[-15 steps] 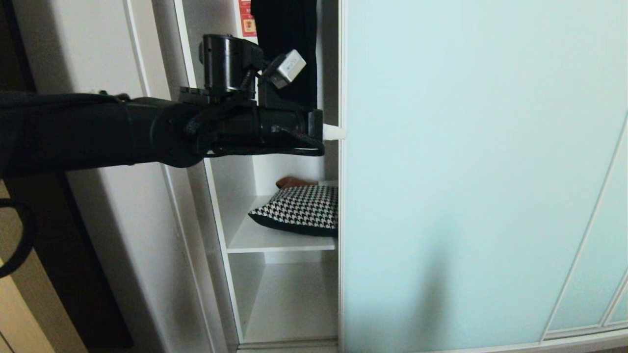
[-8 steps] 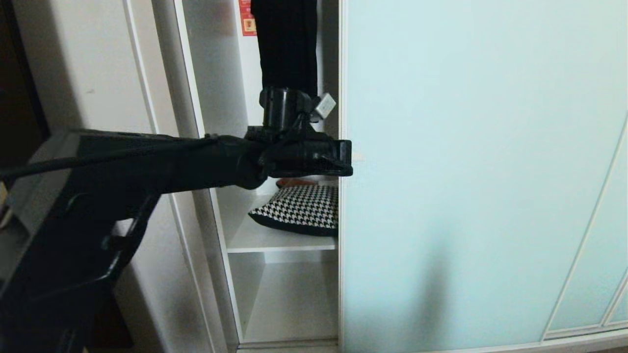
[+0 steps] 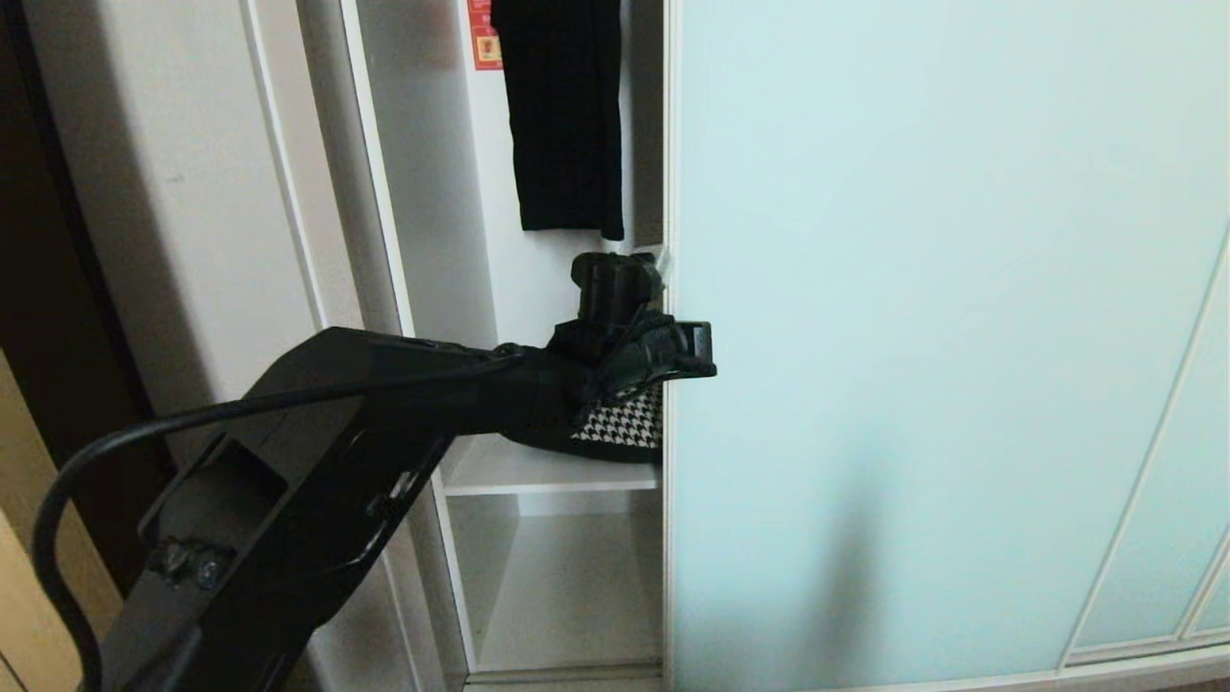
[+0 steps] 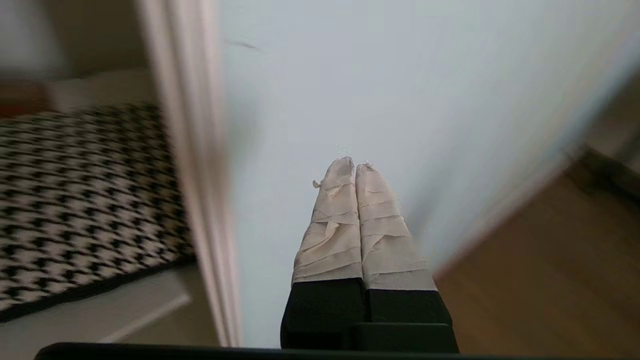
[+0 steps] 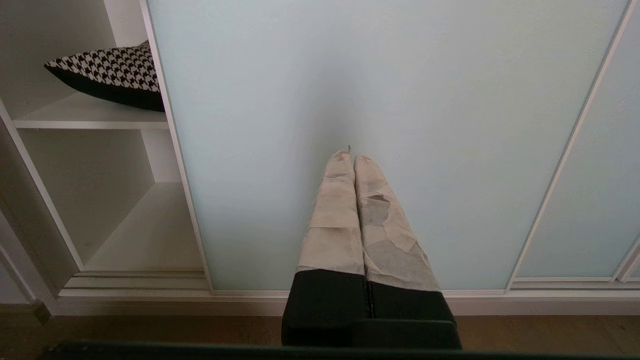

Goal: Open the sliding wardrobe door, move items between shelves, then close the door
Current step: Close the door

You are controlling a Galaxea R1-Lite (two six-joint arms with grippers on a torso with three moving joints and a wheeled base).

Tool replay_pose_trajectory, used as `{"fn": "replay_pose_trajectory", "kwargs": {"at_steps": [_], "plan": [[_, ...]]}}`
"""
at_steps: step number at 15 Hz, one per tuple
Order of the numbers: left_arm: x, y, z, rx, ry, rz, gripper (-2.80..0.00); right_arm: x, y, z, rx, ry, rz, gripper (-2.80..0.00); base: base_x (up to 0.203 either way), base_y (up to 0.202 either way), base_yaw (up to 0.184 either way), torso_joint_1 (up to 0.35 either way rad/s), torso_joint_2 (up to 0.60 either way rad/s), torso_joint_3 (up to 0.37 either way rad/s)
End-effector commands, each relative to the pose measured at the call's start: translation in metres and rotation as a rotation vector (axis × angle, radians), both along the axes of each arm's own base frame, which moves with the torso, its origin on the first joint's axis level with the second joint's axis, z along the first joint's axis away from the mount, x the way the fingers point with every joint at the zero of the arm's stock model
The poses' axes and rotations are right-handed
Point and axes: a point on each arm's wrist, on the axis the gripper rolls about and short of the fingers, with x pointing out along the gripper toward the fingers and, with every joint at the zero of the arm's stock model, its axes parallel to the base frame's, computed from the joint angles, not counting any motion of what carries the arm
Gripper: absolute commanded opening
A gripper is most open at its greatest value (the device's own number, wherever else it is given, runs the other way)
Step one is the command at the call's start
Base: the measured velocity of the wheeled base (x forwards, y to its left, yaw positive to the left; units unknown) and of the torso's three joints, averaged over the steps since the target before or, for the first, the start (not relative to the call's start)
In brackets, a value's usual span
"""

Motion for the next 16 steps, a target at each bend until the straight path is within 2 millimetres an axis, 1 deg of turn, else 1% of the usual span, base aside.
{"fn": "replay_pose_trajectory", "kwargs": {"at_steps": [1,2,5,9,12,16], "plan": [[0.001,-0.016,-0.025,0.004,-0.01,0.038,-2.8,0.0,0.0,0.0,0.0,0.002,0.0,-2.8,0.0,0.0,0.0,0.0,0.0,0.0],[-0.001,-0.023,-0.029,0.002,-0.017,0.042,-2.8,0.0,0.0,0.0,0.0,0.001,0.0,-2.8,0.0,0.0,0.0,0.0,0.0,0.0],[-0.001,-0.027,-0.039,0.001,-0.018,0.047,-2.8,0.0,0.0,0.0,0.0,-0.001,0.0,-2.8,0.0,0.0,0.0,0.0,0.0,0.0],[0.003,-0.03,-0.057,0.003,-0.016,0.04,-2.8,0.0,0.0,0.0,0.001,0.002,0.0,-2.8,0.0,0.0,0.0,0.0,0.0,0.0],[0.005,-0.031,-0.065,0.007,-0.013,0.037,-2.8,0.0,0.0,0.0,0.0,-0.001,0.0,-2.8,0.0,0.0,0.0,0.0,0.0,0.0],[0.009,-0.033,-0.085,0.017,0.002,0.022,-2.8,0.0,0.0,0.0,0.0,0.0,0.0,-2.8,0.0,0.0,0.0,0.0,0.0,0.0]]}}
